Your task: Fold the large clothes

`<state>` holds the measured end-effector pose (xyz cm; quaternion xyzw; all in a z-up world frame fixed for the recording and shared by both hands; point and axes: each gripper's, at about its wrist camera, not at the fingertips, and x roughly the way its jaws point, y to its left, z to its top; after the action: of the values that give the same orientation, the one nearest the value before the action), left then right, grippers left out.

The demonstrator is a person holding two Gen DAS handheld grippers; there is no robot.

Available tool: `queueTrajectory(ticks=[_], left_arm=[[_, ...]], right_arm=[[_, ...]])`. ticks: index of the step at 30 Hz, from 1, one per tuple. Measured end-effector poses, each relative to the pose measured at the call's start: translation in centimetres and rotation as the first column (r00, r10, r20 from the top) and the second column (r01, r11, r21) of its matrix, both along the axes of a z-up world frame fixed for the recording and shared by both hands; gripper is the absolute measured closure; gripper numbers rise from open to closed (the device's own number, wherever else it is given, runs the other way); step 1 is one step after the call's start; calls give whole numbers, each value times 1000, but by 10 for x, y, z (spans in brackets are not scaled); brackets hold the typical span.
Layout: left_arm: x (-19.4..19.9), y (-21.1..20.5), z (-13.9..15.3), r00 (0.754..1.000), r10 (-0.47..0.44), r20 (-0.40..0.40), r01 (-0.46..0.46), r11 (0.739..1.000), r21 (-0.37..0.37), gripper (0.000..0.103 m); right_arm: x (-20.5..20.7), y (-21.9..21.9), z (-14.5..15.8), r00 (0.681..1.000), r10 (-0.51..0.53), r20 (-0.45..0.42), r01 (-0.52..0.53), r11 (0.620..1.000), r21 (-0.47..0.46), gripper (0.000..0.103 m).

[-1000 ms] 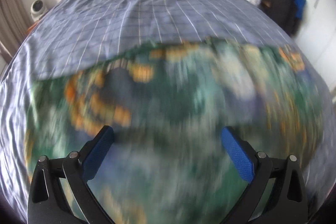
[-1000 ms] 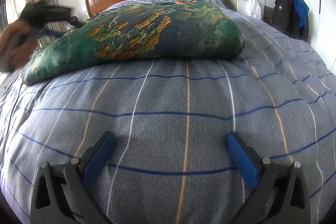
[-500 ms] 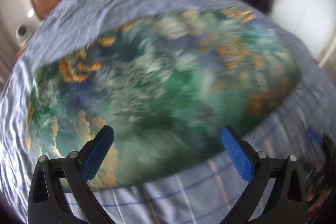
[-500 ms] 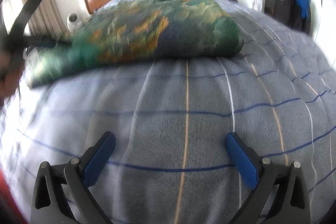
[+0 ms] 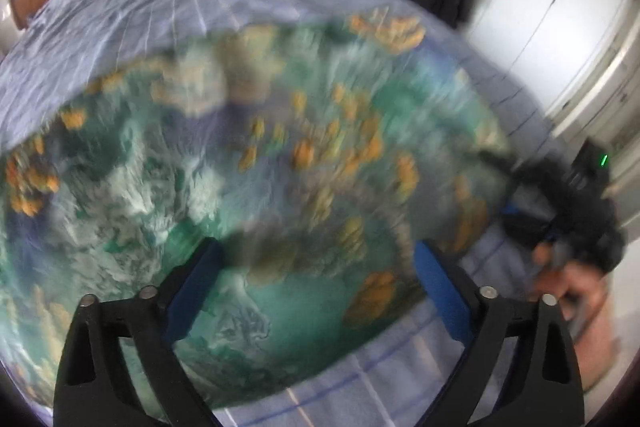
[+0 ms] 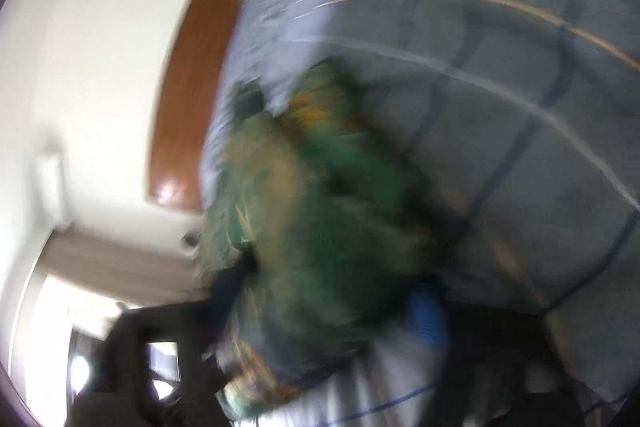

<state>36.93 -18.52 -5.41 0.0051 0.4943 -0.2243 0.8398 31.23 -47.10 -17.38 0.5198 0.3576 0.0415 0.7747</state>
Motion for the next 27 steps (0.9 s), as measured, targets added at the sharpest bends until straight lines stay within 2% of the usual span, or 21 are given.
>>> queueTrajectory(ticks=[1, 2, 3, 4, 5, 6, 7, 9, 12, 14, 16, 18, 19, 20, 21, 22, 23, 24, 26, 27], left_arm=[[1, 4, 21, 1000, -12, 3, 12, 997, -82, 8], [2, 6, 35, 1000, -21, 7, 22, 991, -130, 7], [6, 4, 51, 999, -37, 8, 38, 985, -171, 5], [9, 0, 63, 998, -64, 2, 63, 978, -198, 5], [14, -5, 75, 995, -98, -7, 95, 972, -216, 5], [17, -11, 84, 992, -125, -10, 120, 968, -219, 5], [19, -17, 92, 989, -148, -11, 142, 965, -219, 5], [22, -27, 108, 983, -183, -7, 178, 963, -201, 5], [21, -28, 126, 976, -219, -17, 213, 963, -166, 3], [18, -29, 126, 976, -213, -41, 209, 975, -79, 2], [14, -28, 120, 978, -203, -41, 205, 978, 39, 2], [9, -23, 113, 982, -182, -43, 186, 977, 107, 2], [5, -20, 108, 986, -159, -45, 164, 975, 148, 3], [4, -16, 106, 989, -144, -45, 150, 973, 177, 8], [1, -12, 101, 991, -125, -40, 130, 968, 212, 36], [-2, -6, 98, 994, -100, -34, 106, 964, 246, 56], [0, 5, 95, 996, -75, -51, 85, 970, 227, 63], [6, 16, 95, 997, -51, -66, 62, 981, 181, 67], [2, 42, 103, 999, -14, -43, 19, 990, 140, 68], [4, 54, 104, 999, -2, -39, 7, 992, 122, 69]], right_arm=[[-4, 5, 9, 1000, -3, 23, 4, 999, -40, 67], [-8, 17, 31, 997, 28, 75, -15, 986, -167, 69], [-14, 36, 56, 987, 86, 133, -37, 943, -331, 72], [-22, 61, 82, 968, 163, 190, -48, 867, -497, 73], [-31, 87, 103, 944, 234, 233, -48, 795, -605, 74], [-37, 108, 119, 921, 288, 261, -44, 745, -665, 74], [-40, 123, 129, 904, 325, 276, -40, 709, -704, 74], [-46, 159, 148, 860, 422, 287, -28, 600, -799, 75], [-56, 215, 161, 780, 575, 247, -5, 401, -916, 75], [-71, 255, 162, 722, 660, 207, 38, 262, -964, 75], [-79, 283, 161, 684, 710, 166, 75, 158, -985, 76], [-87, 306, 155, 653, 748, 120, 106, 66, -992, 78], [-93, 319, 151, 634, 768, 90, 131, 8, -991, 78], [-99, 331, 148, 612, 788, 64, 157, -41, -987, 80], [-105, 341, 144, 589, 807, 43, 182, -81, -980, 81], [-113, 351, 139, 566, 824, 26, 203, -109, -973, 82], [-126, 361, 137, 537, 843, 18, 216, -117, -969, 86], [-131, 366, 137, 510, 860, 22, 222, -107, -969, 89], [-144, 377, 139, 465, 885, 32, 215, -78, -973, 87], [-149, 379, 141, 453, 891, 35, 192, -59, -980, 76]])
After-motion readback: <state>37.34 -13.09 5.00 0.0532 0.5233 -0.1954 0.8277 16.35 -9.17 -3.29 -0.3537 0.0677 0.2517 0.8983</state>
